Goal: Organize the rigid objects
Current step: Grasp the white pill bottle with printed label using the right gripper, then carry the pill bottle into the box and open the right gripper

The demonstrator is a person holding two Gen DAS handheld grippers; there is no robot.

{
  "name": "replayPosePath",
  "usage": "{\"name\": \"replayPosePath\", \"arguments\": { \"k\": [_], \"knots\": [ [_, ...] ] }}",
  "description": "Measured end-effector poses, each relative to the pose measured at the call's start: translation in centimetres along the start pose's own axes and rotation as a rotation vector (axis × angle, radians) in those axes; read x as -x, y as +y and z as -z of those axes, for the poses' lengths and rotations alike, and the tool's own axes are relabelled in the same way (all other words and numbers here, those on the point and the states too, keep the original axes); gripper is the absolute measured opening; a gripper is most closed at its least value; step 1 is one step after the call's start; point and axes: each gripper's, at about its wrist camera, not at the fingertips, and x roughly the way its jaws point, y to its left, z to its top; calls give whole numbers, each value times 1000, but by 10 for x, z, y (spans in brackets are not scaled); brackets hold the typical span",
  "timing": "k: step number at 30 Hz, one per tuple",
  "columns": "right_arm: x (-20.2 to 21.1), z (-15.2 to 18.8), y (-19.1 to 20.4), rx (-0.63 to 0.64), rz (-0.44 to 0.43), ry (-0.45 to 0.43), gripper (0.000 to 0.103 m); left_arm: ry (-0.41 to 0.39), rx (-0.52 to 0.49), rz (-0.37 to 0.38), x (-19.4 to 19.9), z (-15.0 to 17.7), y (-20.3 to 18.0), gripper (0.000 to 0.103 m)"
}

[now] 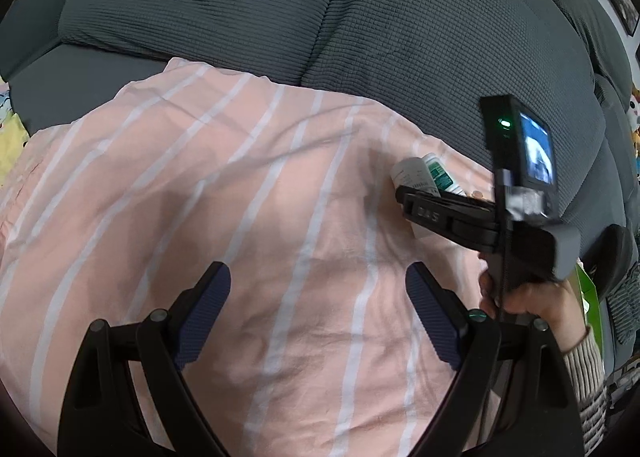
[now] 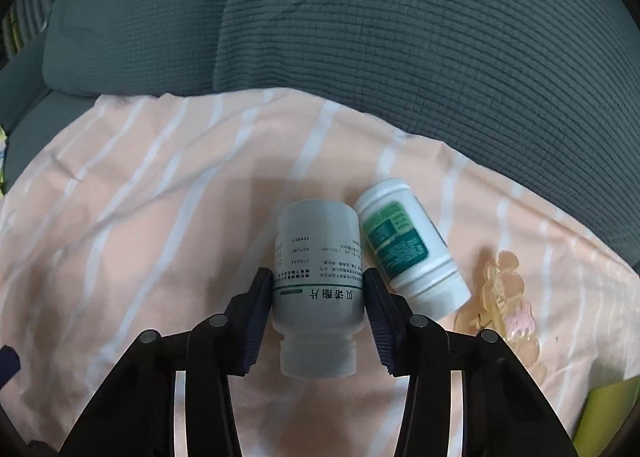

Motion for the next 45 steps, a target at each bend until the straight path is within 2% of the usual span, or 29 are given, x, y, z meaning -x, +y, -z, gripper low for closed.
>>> {"name": "replayPosePath", "arguments": {
  "k": [4, 9, 13, 17, 19, 22, 24, 26, 27, 32, 36, 38, 45],
  "knots": [
    [22, 17, -19, -110, -110, -2, 48, 2, 6, 4, 0, 0, -1, 89],
    [69, 57, -42, -224, -121, -12, 48, 4, 5, 6, 1, 3, -2, 89],
    [99, 105, -50, -297, -153, -16, 48, 15, -11, 12, 0, 12, -6, 89],
    [96, 137, -39, -288, -164, 42, 48, 17, -37, 5, 1, 20, -13, 89],
    [90, 142, -31, -265, -132, 74, 48, 22, -47, 8, 0, 23, -16, 89],
    [89, 146, -38, -293, -147, 114, 48, 28, -60, 15, 0, 29, -20, 89],
    [90, 147, -45, -329, -170, 123, 54, 32, -72, 16, 0, 32, -22, 89],
    [97, 150, -56, -374, -191, 117, 66, 38, -84, 24, 0, 36, -25, 89],
    [101, 151, -63, -396, -202, 103, 67, 43, -88, 32, -1, 37, -26, 89],
    [125, 154, -87, -450, -229, 26, 67, 79, -87, 86, -4, 42, -33, 88],
    [133, 152, -101, -491, -271, -30, 67, 115, -119, 167, -3, 52, -50, 88],
    [133, 149, -100, -482, -298, -53, 63, 126, -152, 198, -3, 58, -61, 87],
    [119, 142, -89, -462, -415, -31, 62, 211, -192, 280, -15, 75, -84, 75]
  ]
}}
